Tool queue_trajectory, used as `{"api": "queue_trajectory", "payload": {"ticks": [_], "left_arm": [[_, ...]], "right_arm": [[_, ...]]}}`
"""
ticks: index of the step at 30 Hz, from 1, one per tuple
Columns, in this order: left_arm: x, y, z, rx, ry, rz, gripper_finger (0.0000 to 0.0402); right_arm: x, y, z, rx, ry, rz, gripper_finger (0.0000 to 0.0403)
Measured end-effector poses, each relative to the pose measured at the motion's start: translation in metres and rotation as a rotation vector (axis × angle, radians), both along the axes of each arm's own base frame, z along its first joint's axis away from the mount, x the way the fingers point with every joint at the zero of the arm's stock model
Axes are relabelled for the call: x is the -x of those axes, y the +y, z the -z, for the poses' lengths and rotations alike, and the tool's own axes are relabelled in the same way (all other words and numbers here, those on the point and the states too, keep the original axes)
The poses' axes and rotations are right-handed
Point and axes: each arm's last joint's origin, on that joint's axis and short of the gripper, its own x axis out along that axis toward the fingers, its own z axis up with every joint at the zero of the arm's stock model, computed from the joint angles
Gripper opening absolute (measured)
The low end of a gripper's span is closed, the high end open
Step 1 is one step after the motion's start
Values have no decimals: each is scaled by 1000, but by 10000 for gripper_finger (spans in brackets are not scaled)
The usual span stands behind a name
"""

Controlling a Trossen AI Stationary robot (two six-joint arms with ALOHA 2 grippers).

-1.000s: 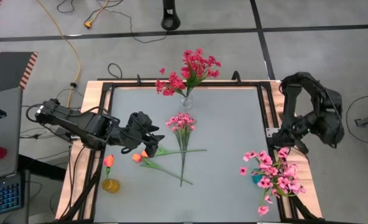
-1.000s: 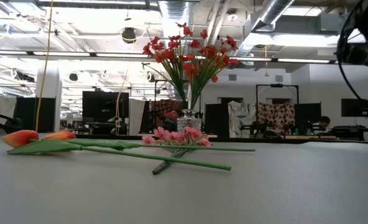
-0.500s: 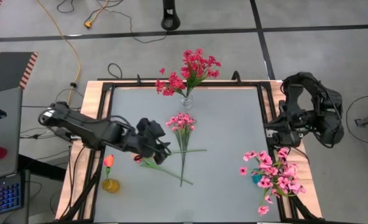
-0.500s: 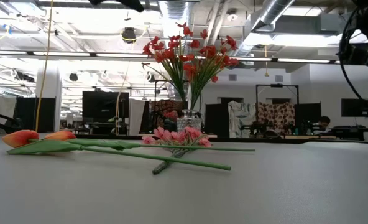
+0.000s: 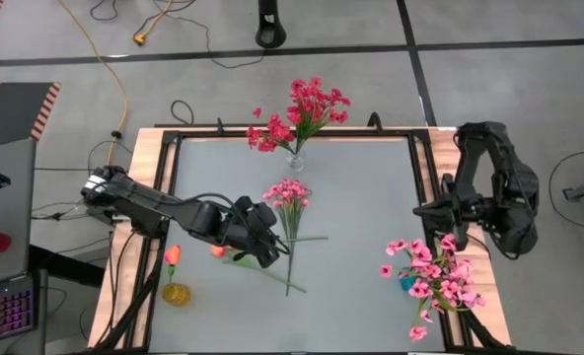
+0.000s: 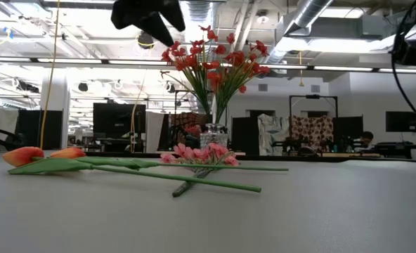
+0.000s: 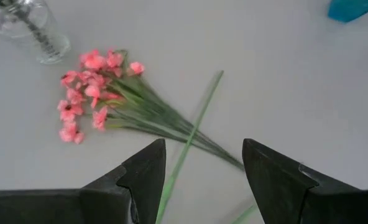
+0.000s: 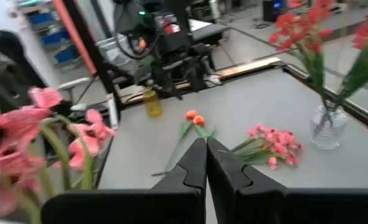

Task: Sort flowers into vase by color
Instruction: Put the top orange tulip flower into the yellow vase

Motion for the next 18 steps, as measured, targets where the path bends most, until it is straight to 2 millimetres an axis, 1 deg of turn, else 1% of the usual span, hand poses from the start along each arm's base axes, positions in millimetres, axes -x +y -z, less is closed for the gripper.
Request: {"api": "queue_trajectory", "payload": {"ticks": [3,7,11,15,18], "left_arm": [[-4,2,-3,2,-32,21,200],[-9,1,-8,-18,-89,69,200],[-11,-1,-10,-3,-111,105,200],[-11,-1,-10,0,-111,107,200],[-11,-1,-10,1,-112,107,200]], "right_arm": [[-5,2,2,16,6,65,38],[-10,-1,2,22,11,143,38],[-15,-2,3,24,13,211,38],[-19,-2,1,2,11,250,38],[-25,4,-3,53,6,260,38]]}}
